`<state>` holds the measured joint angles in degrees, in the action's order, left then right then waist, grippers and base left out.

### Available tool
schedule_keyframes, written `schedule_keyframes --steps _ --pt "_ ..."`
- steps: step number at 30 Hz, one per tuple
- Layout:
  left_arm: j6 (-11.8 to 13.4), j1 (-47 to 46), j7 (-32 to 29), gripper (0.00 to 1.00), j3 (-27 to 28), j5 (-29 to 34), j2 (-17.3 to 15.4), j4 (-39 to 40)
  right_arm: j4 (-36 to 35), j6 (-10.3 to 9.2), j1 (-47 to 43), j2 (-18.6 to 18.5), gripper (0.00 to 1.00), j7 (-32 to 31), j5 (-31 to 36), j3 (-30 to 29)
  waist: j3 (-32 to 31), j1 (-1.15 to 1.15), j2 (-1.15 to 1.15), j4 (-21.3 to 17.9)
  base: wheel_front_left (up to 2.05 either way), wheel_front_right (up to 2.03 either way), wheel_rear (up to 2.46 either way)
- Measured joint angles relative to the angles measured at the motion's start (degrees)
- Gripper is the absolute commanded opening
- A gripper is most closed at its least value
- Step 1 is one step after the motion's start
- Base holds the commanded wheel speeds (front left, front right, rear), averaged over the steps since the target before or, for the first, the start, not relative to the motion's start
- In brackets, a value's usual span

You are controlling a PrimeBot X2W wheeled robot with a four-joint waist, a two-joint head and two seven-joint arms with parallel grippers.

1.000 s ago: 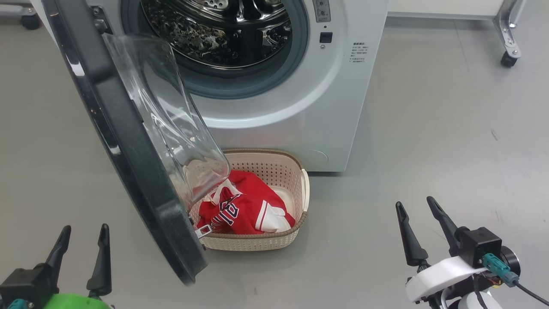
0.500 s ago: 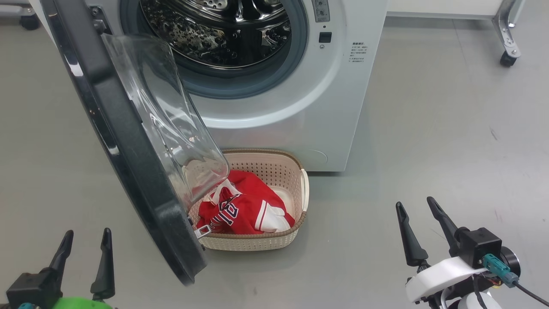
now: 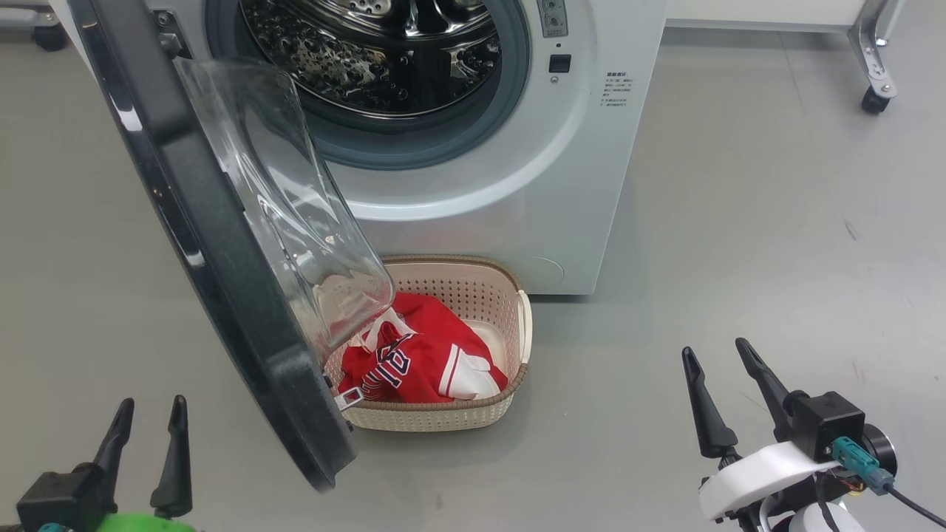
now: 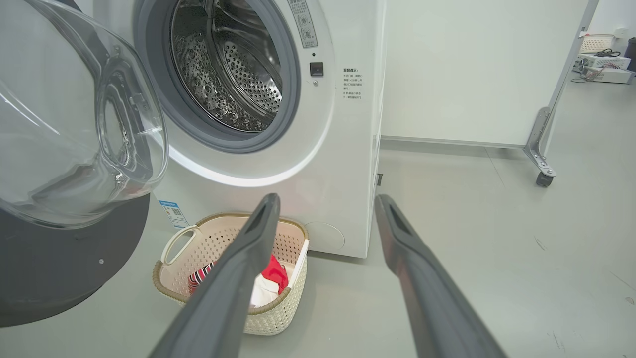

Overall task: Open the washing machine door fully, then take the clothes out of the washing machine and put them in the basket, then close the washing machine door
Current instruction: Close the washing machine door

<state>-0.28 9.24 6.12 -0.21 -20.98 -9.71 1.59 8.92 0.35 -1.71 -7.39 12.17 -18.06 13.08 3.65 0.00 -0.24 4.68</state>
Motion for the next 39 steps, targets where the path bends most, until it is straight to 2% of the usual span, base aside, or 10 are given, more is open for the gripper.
schedule_keyframes --steps 1,20,24,27,29,33,39 --pt "0.01 -0.02 0.00 0.00 -0.01 0.03 0.00 -0.10 0.00 0.00 0.00 0.00 1.00 0.00 0.00 0.00 0.00 0.00 0.00 0.00 0.00 0.00 0.00" --pt "0.04 -1.37 1.62 0.00 -0.49 0.97 0.44 0.36 -0.30 -0.01 -0.02 0.00 1.00 0.00 0.00 0.14 0.02 0.00 0.00 0.27 0.00 0.00 0.00" --pt "-0.03 -1.65 2.31 0.00 0.34 -0.85 1.29 1.20 -0.36 -0.03 -0.02 -0.02 1.00 0.00 -0.01 0.12 0.14 0.00 0.00 0.37 0.00 0.00 0.00" --pt "-0.36 -2.51 2.89 0.00 1.54 -4.13 2.56 2.36 -0.49 -0.07 -0.03 -0.05 1.00 0.00 -0.08 0.09 0.21 0.00 0.00 0.49 0.00 0.00 0.00" --pt "-1.77 -3.26 3.52 0.00 2.63 -9.91 4.80 3.30 -0.55 -0.07 -0.03 -0.05 1.00 0.00 -0.08 0.09 0.21 0.00 0.00 0.58 0.00 0.00 0.00" --pt "-4.13 -3.37 3.52 0.00 4.20 -19.47 7.06 4.10 -0.68 -0.08 -0.05 -0.04 1.00 0.00 -0.18 0.02 0.31 0.00 0.00 0.73 0.00 0.00 0.00" --pt "-6.16 -5.16 2.86 0.00 7.21 -40.89 8.23 7.69 -0.90 -0.08 -0.07 -0.04 1.00 0.00 -0.54 -0.03 0.65 0.00 0.00 0.98 0.00 0.00 0.00"
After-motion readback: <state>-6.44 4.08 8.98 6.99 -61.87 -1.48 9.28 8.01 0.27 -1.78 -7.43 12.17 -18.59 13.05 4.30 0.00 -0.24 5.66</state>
